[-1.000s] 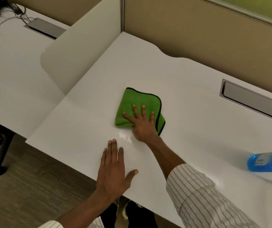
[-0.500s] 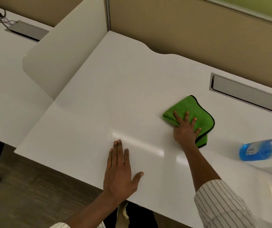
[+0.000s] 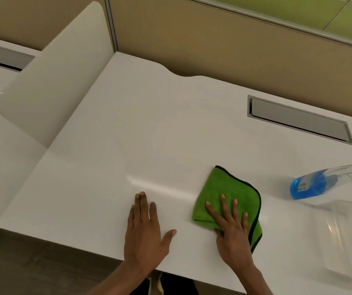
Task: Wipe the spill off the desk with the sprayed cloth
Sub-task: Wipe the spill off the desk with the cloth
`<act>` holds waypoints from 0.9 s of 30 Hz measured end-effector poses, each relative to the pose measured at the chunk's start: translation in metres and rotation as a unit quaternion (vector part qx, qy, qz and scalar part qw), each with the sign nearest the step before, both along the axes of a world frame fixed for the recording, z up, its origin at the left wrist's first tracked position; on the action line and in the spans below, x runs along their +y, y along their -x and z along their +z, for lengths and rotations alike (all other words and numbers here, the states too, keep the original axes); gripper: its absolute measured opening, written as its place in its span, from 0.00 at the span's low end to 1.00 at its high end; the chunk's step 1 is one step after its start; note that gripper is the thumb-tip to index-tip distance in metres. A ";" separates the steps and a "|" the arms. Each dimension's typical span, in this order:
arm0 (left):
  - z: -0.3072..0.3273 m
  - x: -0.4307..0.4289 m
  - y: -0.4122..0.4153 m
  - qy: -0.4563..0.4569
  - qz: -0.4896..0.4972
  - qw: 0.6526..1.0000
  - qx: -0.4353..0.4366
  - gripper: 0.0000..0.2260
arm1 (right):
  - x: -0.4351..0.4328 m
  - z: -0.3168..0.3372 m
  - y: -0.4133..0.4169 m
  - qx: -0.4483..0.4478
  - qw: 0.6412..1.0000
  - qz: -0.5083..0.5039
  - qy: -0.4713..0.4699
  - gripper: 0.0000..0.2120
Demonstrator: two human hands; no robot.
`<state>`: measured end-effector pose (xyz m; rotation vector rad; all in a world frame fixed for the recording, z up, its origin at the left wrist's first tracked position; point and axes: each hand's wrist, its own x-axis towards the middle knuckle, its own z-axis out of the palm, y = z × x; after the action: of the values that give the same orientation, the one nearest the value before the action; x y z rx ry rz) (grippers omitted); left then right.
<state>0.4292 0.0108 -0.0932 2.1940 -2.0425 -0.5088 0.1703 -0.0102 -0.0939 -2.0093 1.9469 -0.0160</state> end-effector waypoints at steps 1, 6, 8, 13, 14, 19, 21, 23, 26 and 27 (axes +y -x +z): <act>0.000 -0.001 0.000 -0.001 -0.001 1.000 -0.006 0.47 | -0.012 0.000 0.004 0.006 1.000 -0.011 -0.004 0.45; 0.002 -0.001 0.000 -0.032 -0.010 0.999 -0.010 0.49 | -0.108 0.003 0.018 0.016 0.997 -0.074 -0.021 0.36; 0.002 -0.001 0.000 -0.033 -0.008 0.999 -0.009 0.49 | -0.140 0.004 0.012 0.017 0.997 -0.070 -0.034 0.33; 0.004 -0.001 0.001 -0.029 0.007 0.999 0.014 0.49 | -0.158 0.006 -0.024 0.026 0.999 0.003 -0.036 0.31; 0.005 -0.002 0.002 -0.026 0.009 0.999 0.019 0.48 | -0.150 0.006 -0.031 0.027 0.999 0.026 -0.032 0.31; 0.006 -0.002 0.003 -0.020 0.000 1.000 0.005 0.47 | -0.077 0.008 -0.046 -0.019 0.994 0.108 -0.011 0.33; 0.004 -0.001 0.002 -0.004 0.000 1.000 0.003 0.46 | -0.048 0.007 -0.038 -0.037 0.994 0.107 -0.004 0.36; 0.002 0.000 0.001 -0.006 -0.005 1.000 -0.004 0.46 | -0.031 0.006 -0.022 -0.035 0.996 0.084 -0.003 0.39; 0.000 -0.001 0.000 -0.027 -0.010 1.000 -0.006 0.47 | -0.038 0.005 0.003 -0.029 0.999 0.020 0.001 0.41; -0.001 -0.001 0.000 -0.028 -0.011 1.000 -0.005 0.48 | -0.049 0.004 0.008 -0.022 1.000 -0.004 -0.001 0.39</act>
<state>0.4293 0.0095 -0.0939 2.2124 -2.0841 -0.5653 0.1621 -0.0596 -0.0904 -1.9827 1.9278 -0.0609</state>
